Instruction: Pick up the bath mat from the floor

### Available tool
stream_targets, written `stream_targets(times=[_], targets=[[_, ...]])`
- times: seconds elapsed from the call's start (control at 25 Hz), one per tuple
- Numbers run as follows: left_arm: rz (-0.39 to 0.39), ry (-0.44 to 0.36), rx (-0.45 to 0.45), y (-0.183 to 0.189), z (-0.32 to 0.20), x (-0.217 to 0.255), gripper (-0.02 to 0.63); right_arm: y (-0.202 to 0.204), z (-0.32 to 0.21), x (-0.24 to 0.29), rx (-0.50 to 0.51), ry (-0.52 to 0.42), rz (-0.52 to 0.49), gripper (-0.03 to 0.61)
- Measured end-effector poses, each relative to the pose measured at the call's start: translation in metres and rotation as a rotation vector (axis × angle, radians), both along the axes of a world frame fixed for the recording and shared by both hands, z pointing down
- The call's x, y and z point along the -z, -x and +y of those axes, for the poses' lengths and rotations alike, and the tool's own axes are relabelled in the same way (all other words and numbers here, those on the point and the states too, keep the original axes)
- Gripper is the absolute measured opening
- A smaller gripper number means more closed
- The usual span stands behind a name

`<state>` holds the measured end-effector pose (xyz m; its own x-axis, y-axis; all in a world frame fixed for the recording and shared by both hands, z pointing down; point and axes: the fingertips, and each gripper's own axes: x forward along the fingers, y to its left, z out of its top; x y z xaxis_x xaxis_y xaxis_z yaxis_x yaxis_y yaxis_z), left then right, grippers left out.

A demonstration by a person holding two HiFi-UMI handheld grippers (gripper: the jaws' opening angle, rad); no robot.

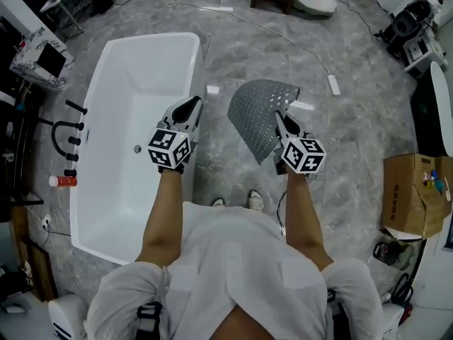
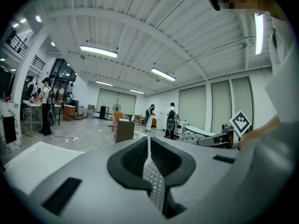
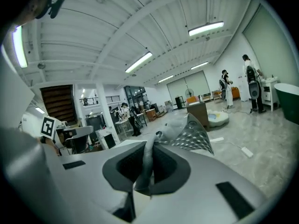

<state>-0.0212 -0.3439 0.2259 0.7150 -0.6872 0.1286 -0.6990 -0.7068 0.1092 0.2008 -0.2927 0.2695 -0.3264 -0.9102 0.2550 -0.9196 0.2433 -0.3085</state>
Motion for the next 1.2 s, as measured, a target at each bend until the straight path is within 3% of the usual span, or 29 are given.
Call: stream_targets(times=[0.2,0.6,1.2], targets=[[0.028,-0.062,0.016,0.009,0.006,0.023,0.028,-0.004,0.006,0.043,-0.042,-0.127,0.044,0.041],[0.056,-0.075,0.035,0.028,0.015,0.031,0.028,-0.012,0.020,0.102,-0.101,-0.289,0.130,0.041],[0.071,-0.129,0.016,0.028,0.025,0.057,0.028,-0.017,0.038,0.129,-0.123,-0.363,0.222,0.041]])
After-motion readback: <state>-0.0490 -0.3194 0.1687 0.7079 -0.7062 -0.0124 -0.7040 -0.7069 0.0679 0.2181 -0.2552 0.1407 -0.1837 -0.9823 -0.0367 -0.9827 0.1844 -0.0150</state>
